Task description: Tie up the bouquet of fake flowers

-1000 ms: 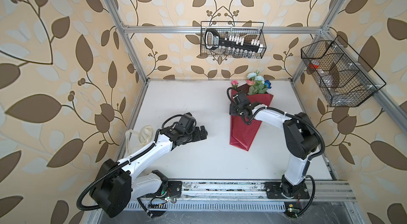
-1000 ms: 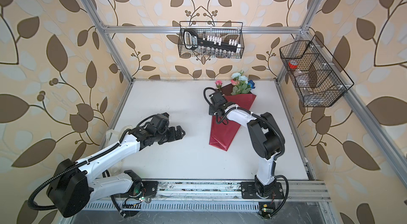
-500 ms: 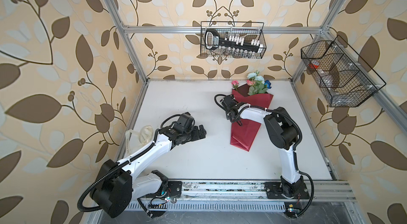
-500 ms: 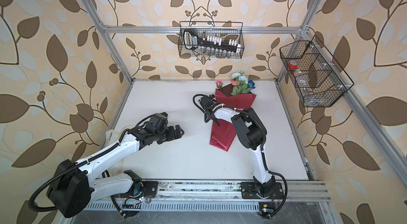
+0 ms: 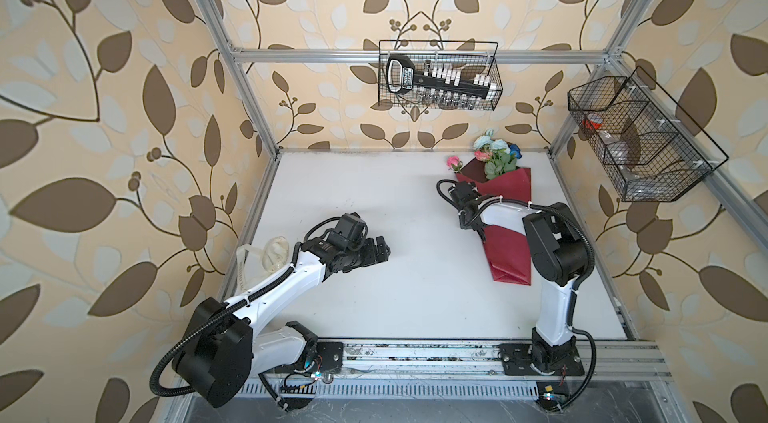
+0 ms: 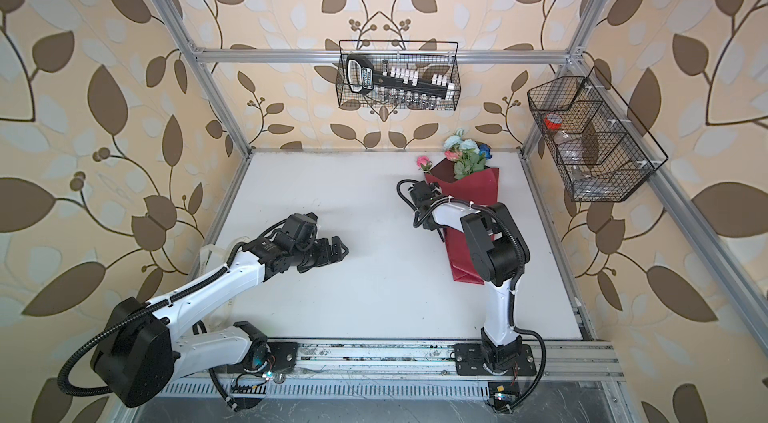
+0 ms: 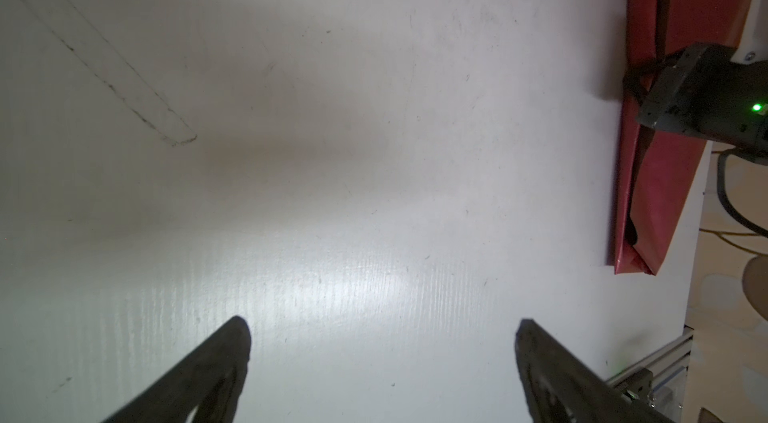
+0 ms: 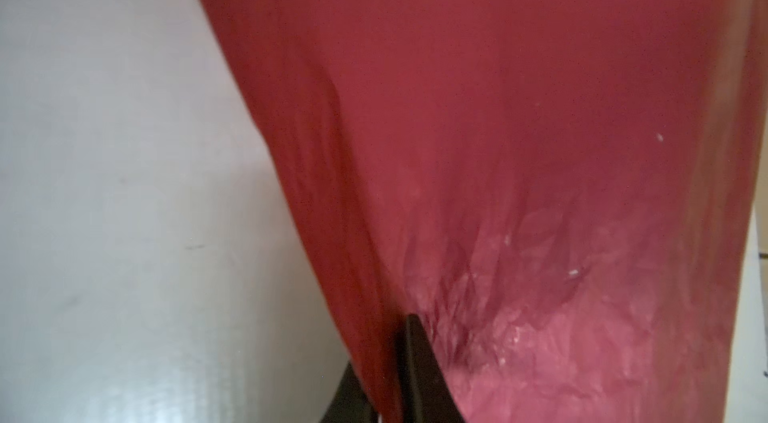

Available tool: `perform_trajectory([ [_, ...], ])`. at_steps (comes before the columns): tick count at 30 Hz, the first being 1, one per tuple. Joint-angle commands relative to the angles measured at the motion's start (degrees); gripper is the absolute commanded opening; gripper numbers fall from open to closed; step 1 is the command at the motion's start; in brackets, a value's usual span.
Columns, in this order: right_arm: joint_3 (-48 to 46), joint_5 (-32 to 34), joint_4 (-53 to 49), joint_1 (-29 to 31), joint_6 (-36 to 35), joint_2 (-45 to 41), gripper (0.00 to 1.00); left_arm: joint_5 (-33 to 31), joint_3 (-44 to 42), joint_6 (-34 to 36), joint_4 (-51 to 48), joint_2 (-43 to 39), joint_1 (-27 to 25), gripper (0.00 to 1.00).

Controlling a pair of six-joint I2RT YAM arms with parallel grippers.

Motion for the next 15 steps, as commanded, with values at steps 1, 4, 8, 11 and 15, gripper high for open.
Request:
perform_trajectory([
  [1, -2.70, -1.39, 0.51, -1.39, -4.10, -1.83, 0.19, -0.30, 0.35, -0.04, 0.83, 0.00, 0.93, 0.99],
  [4, -3.48, -3.33, 1.72, -1.54, -5.69, -3.02, 0.30, -0.80, 0.68, 0.06, 0.49, 0.16, 1.50, 0.99],
  [8, -3.27, -7.16, 2.65, -1.36, -6.57, -4.68, 0.53, -3.03, 2.39, 0.21, -3.14, 0.26, 3.38, 0.99],
  [11, -2.91, -9.03, 2.64, -1.22, -6.33, -6.76, 0.62, -5.85, 3.42, 0.49, -6.79, -0.56, 5.95, 0.99],
  [15, -2.73, -12.73, 2.30, -1.14, -5.18, -11.58, 0.74, -12.30, 3.86, 0.67, -12.42, -3.59, 10.82, 0.99],
])
